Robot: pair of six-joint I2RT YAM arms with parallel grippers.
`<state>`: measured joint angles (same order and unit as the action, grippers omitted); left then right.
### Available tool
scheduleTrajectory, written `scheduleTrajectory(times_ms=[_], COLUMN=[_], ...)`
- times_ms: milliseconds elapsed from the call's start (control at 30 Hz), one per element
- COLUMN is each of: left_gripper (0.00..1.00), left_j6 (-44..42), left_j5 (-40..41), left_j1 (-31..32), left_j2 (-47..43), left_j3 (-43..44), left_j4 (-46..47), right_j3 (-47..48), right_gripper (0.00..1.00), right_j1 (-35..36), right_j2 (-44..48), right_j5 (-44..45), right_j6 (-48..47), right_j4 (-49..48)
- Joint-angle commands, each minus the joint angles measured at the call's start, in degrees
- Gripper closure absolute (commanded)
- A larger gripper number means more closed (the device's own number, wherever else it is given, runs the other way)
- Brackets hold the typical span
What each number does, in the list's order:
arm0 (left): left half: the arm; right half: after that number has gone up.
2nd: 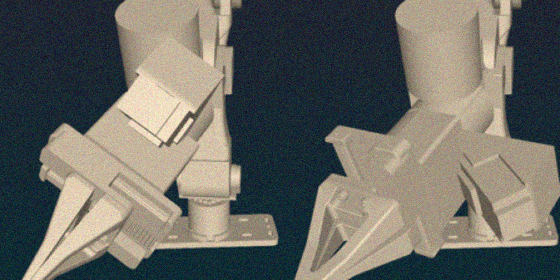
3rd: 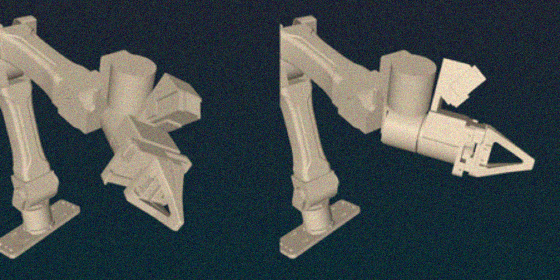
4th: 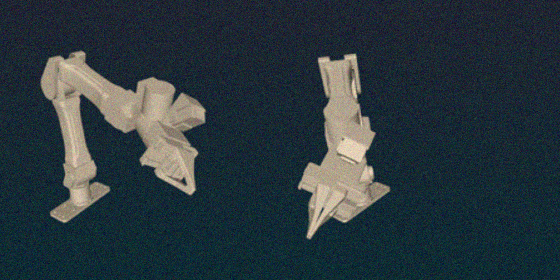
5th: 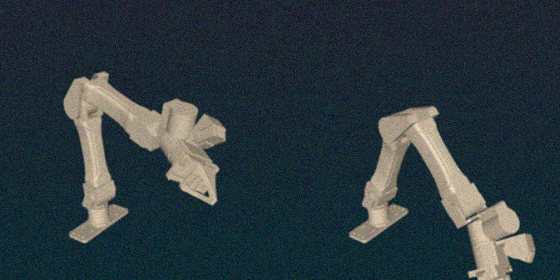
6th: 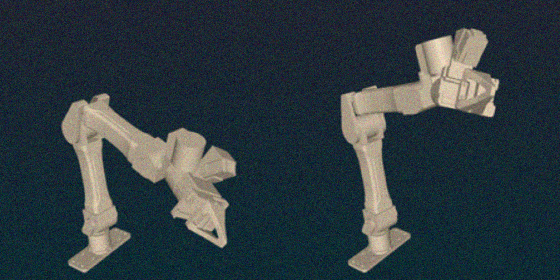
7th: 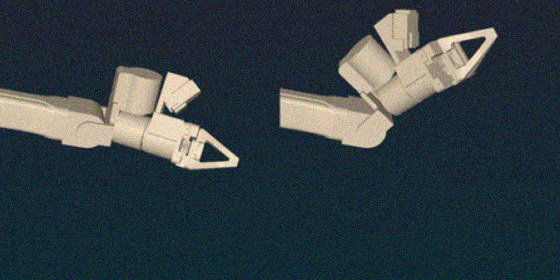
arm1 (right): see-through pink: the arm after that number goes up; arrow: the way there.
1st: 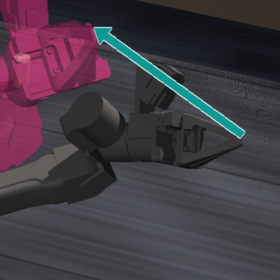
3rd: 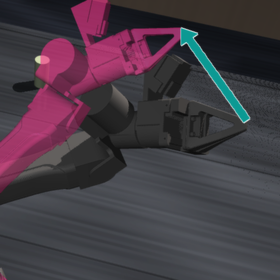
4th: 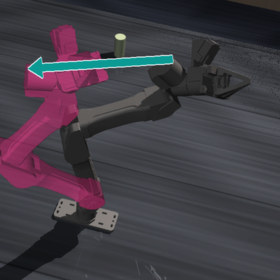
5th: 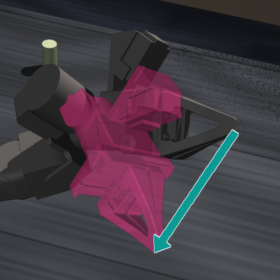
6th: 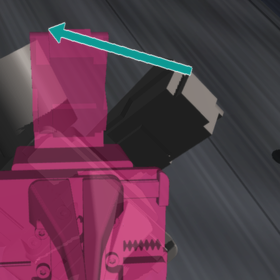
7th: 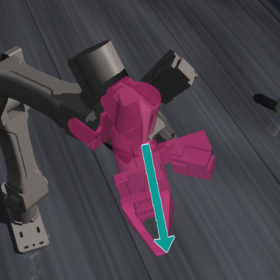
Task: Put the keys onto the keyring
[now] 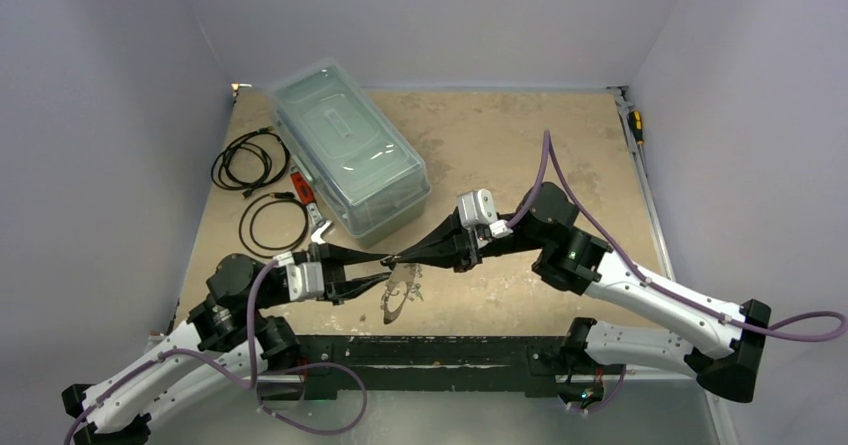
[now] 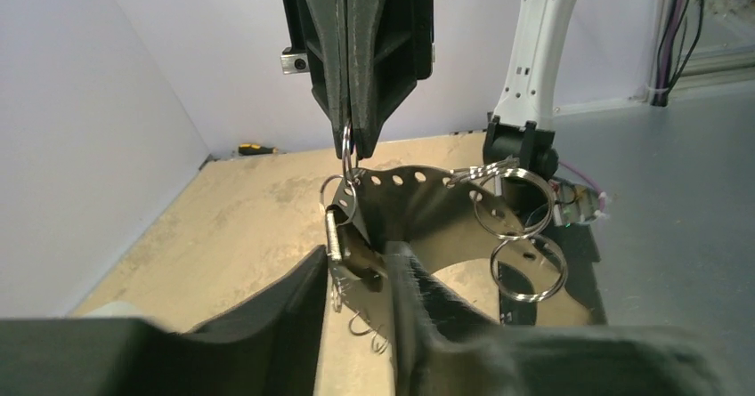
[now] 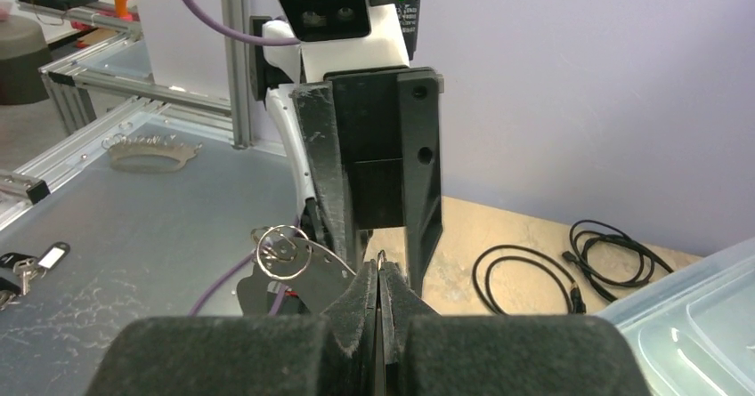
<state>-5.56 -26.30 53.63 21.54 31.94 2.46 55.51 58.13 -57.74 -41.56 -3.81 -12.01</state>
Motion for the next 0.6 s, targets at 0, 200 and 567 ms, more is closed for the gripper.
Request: scheduleTrajectory(times_ms=[0,200,567], left_gripper=[0.58,0.48,0.68], left_j6=[-0.4,-0.5,-0.7], left_j5=[1.4,1.6,0.1], left_j1=[-0.3,-0.3,-0.3], left_j2=[-1.7,-3.4,-3.7], left_j3=[-0.1,-0.5,-0.3], left_j4=[1.2,1.6,1.8], right_j3=[0.6,0.5,0.4], right_gripper=[1.00,1.00,1.00], right_j1=[0.3,0.3,0.3], right_j2=[0.7,-0.9,-2.8], right_j5=[-1.5,-2.1,-3.0], right_j6=[-0.2,-0.4,0.8], right_j4=[-2.1,-1.8,-5.3])
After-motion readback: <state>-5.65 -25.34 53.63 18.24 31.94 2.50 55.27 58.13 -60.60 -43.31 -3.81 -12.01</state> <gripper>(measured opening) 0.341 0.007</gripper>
